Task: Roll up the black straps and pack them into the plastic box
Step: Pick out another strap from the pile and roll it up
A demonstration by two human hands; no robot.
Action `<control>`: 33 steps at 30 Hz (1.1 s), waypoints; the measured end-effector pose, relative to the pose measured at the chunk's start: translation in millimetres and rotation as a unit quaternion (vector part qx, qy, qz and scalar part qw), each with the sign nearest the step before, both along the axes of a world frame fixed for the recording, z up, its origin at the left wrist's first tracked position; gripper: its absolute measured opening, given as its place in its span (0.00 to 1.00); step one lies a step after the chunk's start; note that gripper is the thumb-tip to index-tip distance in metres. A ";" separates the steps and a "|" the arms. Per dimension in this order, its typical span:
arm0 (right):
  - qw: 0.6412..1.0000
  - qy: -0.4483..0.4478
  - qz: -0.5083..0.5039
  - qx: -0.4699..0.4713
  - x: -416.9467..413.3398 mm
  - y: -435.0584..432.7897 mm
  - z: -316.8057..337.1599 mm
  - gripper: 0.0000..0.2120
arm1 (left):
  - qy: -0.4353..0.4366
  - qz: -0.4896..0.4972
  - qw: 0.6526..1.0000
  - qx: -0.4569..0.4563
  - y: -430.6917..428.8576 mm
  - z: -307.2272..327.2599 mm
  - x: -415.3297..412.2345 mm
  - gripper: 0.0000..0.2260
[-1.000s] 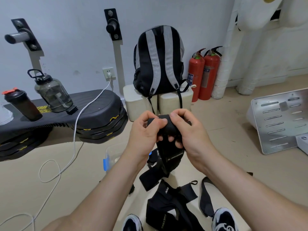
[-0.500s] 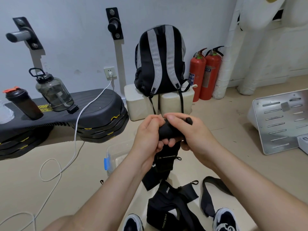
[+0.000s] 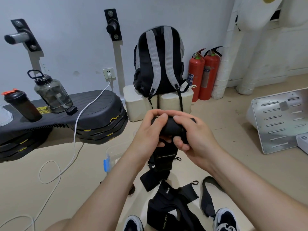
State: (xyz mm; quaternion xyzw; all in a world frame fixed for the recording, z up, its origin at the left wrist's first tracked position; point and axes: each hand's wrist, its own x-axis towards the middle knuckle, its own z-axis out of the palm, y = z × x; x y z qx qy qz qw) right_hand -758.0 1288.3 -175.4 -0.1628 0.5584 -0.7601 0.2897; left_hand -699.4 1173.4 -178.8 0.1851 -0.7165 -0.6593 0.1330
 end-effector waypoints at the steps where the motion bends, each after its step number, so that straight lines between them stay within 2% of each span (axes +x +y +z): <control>1: 1.000 -0.012 -0.009 0.000 1.9 -1.1 -0.5 0.16 | 0.003 0.018 1.000 -0.023 -0.5 0.0 -1.1 0.07; 7: 0.988 0.108 0.005 0.108 -3.9 0.8 -0.7 0.13 | 0.049 0.073 0.995 -0.039 4.2 0.1 -5.3 0.09; 10: 0.996 0.052 -0.006 0.070 -11.9 3.7 1.8 0.08 | 0.033 0.088 0.996 -0.002 1.0 0.5 -6.9 0.10; 14: 0.996 0.058 -0.022 0.071 -12.9 2.0 -1.1 0.07 | -0.023 0.063 0.997 0.033 -8.3 4.7 -5.5 0.09; 18: 0.996 0.058 -0.052 0.052 -9.1 -2.4 1.4 0.06 | 0.019 0.065 0.996 0.051 -13.9 6.9 -2.5 0.17; 21: 0.996 0.027 -0.069 0.041 -8.2 -3.3 4.2 0.11 | 0.078 0.046 0.993 0.076 -18.6 6.9 0.8 0.17; 24: 0.996 -0.031 -0.075 0.031 -7.7 -4.6 5.8 0.16 | 0.114 0.023 0.990 0.082 -22.9 7.0 3.8 0.24; 27: 0.993 -0.087 -0.071 0.029 -7.7 -4.1 5.7 0.23 | 0.109 0.020 0.993 0.044 -19.7 5.2 5.3 0.25; 29: 0.992 -0.105 -0.054 0.034 -7.7 -2.3 4.1 0.24 | 0.100 0.021 0.995 0.009 -18.0 2.1 4.0 0.27; 31: 0.994 -0.080 -0.032 0.063 -7.6 -0.2 2.6 0.23 | 0.093 0.012 0.996 0.009 -19.2 -0.7 1.1 0.32; 33: 0.992 0.004 -0.010 0.127 -7.9 1.6 -0.5 0.18 | 0.068 -0.008 0.998 0.009 -20.9 -2.4 -1.6 0.37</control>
